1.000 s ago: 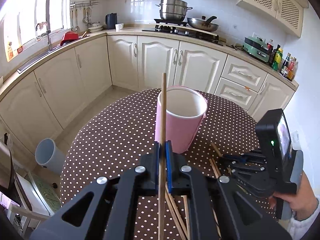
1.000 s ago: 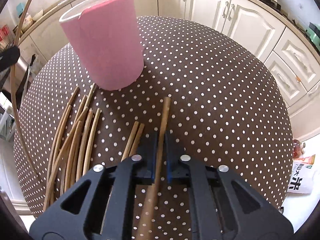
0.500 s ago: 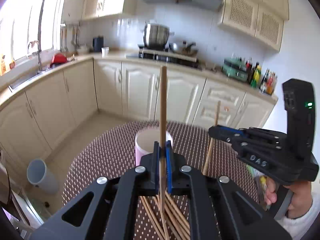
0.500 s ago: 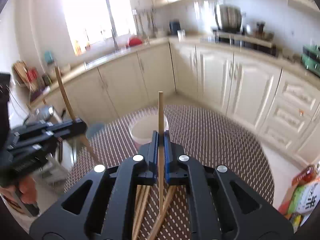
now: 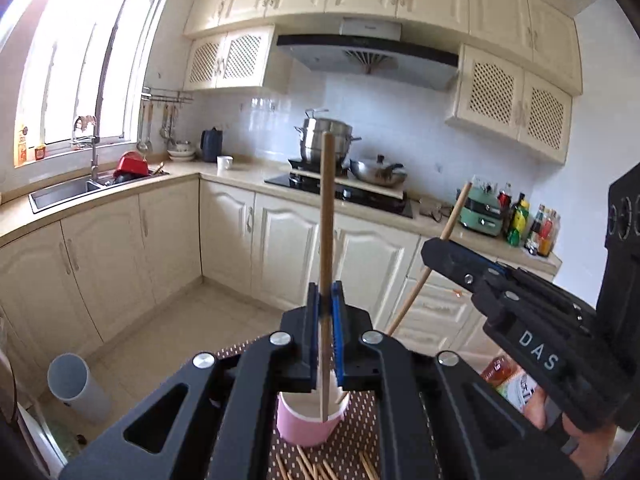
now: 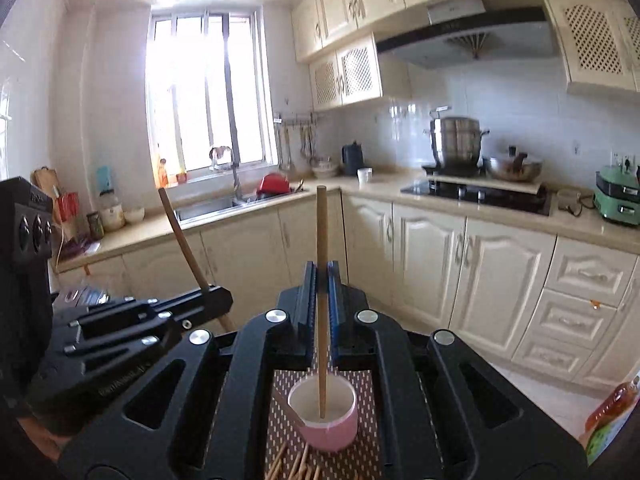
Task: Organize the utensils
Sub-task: 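Lower the left tool's chopstick into the pink cup and open it while the right tool does the same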
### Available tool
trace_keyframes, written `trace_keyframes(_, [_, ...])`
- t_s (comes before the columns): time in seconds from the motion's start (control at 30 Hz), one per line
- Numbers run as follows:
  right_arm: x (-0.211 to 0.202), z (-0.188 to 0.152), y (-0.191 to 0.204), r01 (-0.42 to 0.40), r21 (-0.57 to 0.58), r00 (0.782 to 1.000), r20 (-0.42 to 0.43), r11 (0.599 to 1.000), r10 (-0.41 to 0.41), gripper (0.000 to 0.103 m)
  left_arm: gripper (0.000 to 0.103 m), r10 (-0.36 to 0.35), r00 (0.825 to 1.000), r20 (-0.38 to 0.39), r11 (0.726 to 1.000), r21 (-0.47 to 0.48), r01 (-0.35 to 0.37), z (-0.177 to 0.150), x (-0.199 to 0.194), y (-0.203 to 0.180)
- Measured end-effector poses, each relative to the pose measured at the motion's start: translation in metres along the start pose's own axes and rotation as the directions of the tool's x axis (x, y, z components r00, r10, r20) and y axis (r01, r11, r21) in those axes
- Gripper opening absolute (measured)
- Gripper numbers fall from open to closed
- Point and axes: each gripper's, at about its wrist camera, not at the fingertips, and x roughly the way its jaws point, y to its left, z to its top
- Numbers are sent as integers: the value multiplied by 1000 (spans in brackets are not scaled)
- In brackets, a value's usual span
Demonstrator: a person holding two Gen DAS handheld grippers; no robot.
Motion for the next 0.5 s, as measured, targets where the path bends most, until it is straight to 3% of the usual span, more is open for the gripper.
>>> trace_keyframes(0.13, [15,-7,3,-9,11,1000,-16,1000,9,6,7,3,1000,17,1000,-13,-3,1,16,1])
trace_keyframes(0.5, [35,-59,-15,-17,57,994,-103,998,23,6,7,11,997,-79,1000,-3,-12,-48,61,8])
